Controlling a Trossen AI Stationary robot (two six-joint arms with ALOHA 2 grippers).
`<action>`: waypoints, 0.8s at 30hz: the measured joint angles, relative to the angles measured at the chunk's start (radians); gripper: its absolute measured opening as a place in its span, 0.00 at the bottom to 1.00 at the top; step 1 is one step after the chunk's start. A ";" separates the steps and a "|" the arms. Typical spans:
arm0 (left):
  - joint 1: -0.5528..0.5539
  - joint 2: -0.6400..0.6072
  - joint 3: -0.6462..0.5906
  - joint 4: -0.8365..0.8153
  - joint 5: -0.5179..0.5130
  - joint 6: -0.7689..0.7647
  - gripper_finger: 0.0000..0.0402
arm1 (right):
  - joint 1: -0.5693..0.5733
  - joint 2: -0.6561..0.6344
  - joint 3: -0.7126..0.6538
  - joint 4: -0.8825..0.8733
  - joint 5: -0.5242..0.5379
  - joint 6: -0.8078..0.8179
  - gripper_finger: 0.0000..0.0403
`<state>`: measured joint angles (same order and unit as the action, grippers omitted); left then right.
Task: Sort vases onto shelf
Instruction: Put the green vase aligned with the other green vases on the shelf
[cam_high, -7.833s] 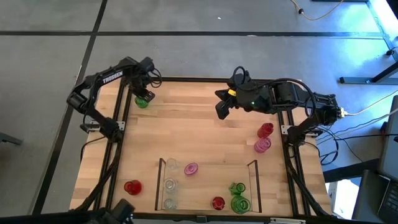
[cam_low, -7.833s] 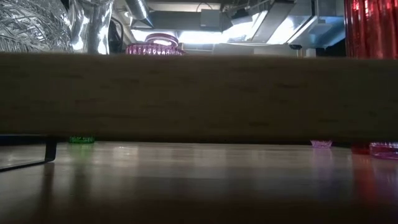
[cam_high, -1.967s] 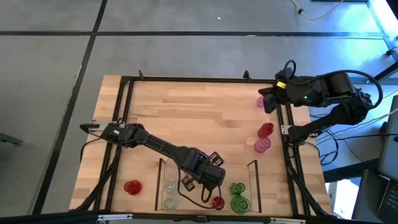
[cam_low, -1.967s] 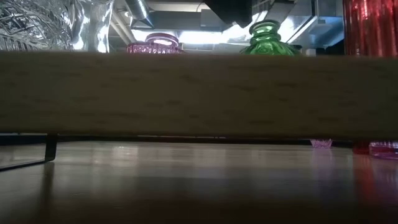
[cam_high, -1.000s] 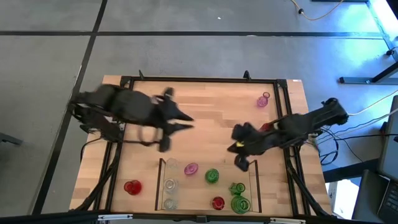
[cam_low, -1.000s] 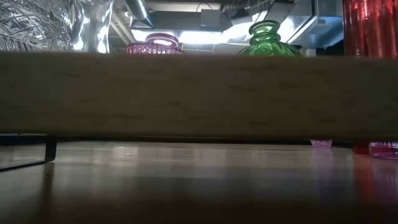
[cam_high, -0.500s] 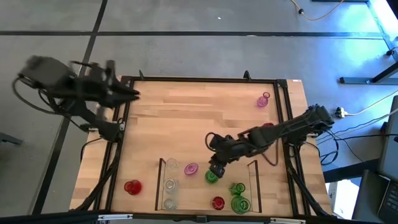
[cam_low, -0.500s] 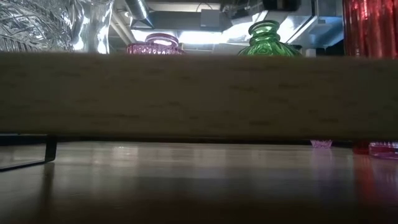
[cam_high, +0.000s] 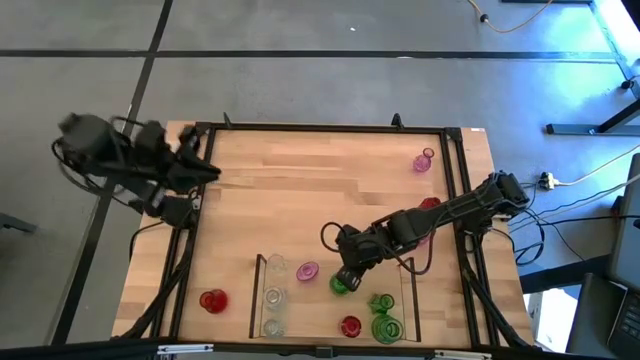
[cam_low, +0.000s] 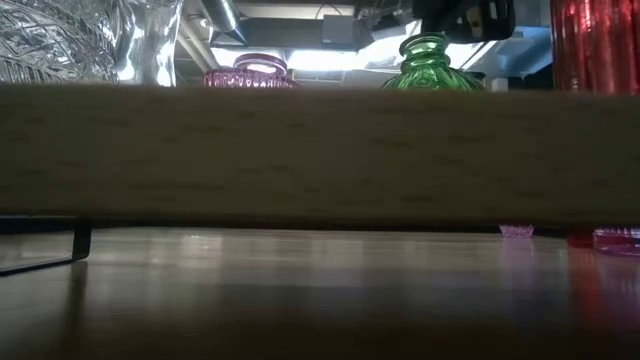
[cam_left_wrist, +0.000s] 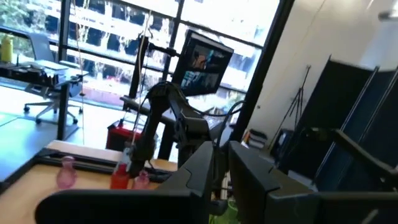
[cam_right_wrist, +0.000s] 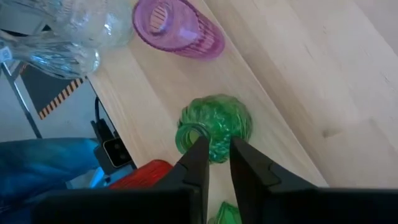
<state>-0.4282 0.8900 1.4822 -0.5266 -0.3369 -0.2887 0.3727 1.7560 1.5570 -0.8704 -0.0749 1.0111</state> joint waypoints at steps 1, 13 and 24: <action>0.000 -0.025 -0.063 0.058 -0.001 -0.007 0.11 | 0.000 0.001 0.000 -0.002 -0.007 0.003 0.12; 0.000 -0.190 -0.442 0.452 -0.014 -0.104 0.11 | 0.001 0.054 0.000 0.042 -0.091 0.018 0.16; 0.000 -0.191 -0.446 0.462 -0.013 -0.102 0.11 | 0.007 0.097 0.000 0.066 -0.128 0.029 0.17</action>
<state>-0.4278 0.6994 1.0367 -0.0643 -0.3499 -0.3908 0.3801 1.8532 1.5570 -0.8040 -0.2031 1.0399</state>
